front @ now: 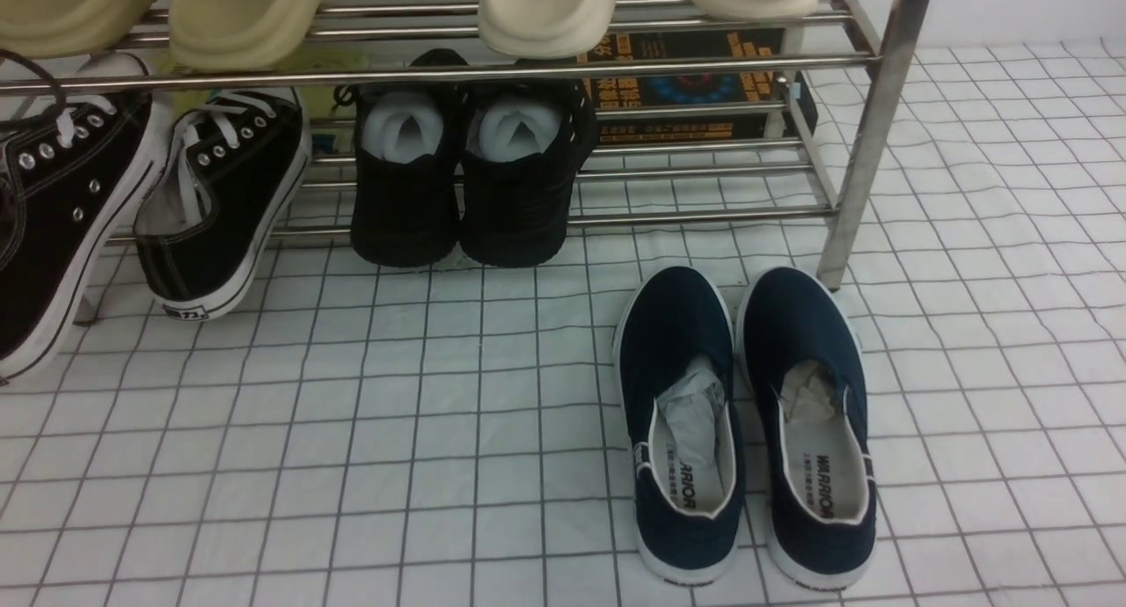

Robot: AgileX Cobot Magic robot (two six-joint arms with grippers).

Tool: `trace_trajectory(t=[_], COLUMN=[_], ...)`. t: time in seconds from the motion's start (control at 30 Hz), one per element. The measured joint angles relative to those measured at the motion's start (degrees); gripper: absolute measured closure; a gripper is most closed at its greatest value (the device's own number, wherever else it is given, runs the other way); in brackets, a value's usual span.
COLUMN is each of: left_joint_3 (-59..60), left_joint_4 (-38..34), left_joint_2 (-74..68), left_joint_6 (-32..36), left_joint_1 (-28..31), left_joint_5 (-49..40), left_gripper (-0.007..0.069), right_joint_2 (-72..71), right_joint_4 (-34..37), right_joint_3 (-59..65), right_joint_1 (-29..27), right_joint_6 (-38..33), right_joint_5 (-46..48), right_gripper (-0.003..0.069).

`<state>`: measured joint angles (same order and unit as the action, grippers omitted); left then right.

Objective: Take the shoes off the shelf with your hand from the white checkered tablecloth.
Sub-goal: 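Set the held shoe down on the floor in front of the rack with the left gripper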

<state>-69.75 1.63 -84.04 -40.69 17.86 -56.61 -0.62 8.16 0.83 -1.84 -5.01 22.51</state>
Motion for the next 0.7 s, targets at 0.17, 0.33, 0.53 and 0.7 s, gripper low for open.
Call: trace_trajectory(t=[0.17,0.33,0.53,0.7], left_joint_3=[1.7,4.0,8.1,12.9], left_joint_4=[4.3,5.6,6.8,7.8], left_joint_2=[2.4,5.9,12.0,13.6], left_joint_6=[-0.6,-0.7,-0.7,-2.3], left_joint_1=[0.0,0.0,0.0,0.0], left_joint_5=[-4.8,-7.2,-9.7,-9.7], left_gripper=[0.0575,0.0576,0.0576,0.0577], right_joint_2=[0.0,0.0,0.0,0.0], right_joint_4=[0.0,0.0,0.0,0.0], right_joint_3=[0.0,0.0,0.0,0.0], right_joint_1=[0.0,0.0,0.0,0.0], right_joint_6=[0.0,0.0,0.0,0.0], right_joint_5=[0.0,0.0,0.0,0.0], right_gripper=[0.0420,0.0420,0.0420,0.0420])
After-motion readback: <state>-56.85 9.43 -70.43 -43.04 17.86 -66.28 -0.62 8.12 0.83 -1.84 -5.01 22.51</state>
